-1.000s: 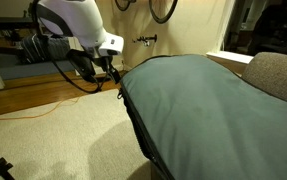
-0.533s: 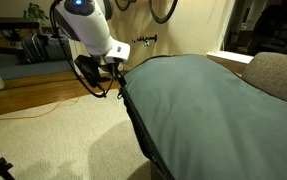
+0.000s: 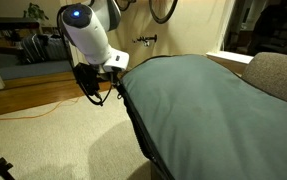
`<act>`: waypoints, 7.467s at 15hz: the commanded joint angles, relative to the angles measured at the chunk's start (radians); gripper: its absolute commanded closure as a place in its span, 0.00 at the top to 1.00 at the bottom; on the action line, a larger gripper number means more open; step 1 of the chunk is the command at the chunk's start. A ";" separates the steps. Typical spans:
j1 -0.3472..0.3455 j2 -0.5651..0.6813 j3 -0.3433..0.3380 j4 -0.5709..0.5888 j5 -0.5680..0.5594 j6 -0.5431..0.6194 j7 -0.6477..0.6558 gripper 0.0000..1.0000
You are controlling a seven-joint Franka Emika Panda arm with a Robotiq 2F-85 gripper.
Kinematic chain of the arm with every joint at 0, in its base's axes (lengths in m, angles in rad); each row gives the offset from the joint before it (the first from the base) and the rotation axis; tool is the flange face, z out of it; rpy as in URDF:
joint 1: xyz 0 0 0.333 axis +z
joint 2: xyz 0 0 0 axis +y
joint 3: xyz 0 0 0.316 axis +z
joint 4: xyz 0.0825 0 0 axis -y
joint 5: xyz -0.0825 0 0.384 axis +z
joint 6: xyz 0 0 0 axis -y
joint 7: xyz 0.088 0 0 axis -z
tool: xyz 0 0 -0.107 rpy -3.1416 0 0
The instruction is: Close the zip
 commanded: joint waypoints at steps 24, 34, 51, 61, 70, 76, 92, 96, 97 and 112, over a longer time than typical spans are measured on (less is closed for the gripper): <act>0.136 0.069 -0.060 0.025 0.109 -0.034 -0.068 1.00; 0.285 0.086 -0.208 0.034 0.324 -0.144 -0.244 1.00; 0.450 0.146 -0.359 0.101 0.478 -0.156 -0.367 1.00; 0.454 0.171 -0.380 0.149 0.458 -0.152 -0.363 1.00; 0.434 0.215 -0.384 0.213 0.424 -0.148 -0.347 1.00; 0.413 0.245 -0.381 0.242 0.400 -0.147 -0.341 1.00; 0.380 0.265 -0.371 0.282 0.341 -0.140 -0.328 0.26; 0.369 0.270 -0.368 0.285 0.323 -0.137 -0.323 0.04; 0.367 0.272 -0.366 0.287 0.318 -0.137 -0.322 0.04; 0.339 0.222 -0.381 0.243 0.363 -0.154 -0.327 0.05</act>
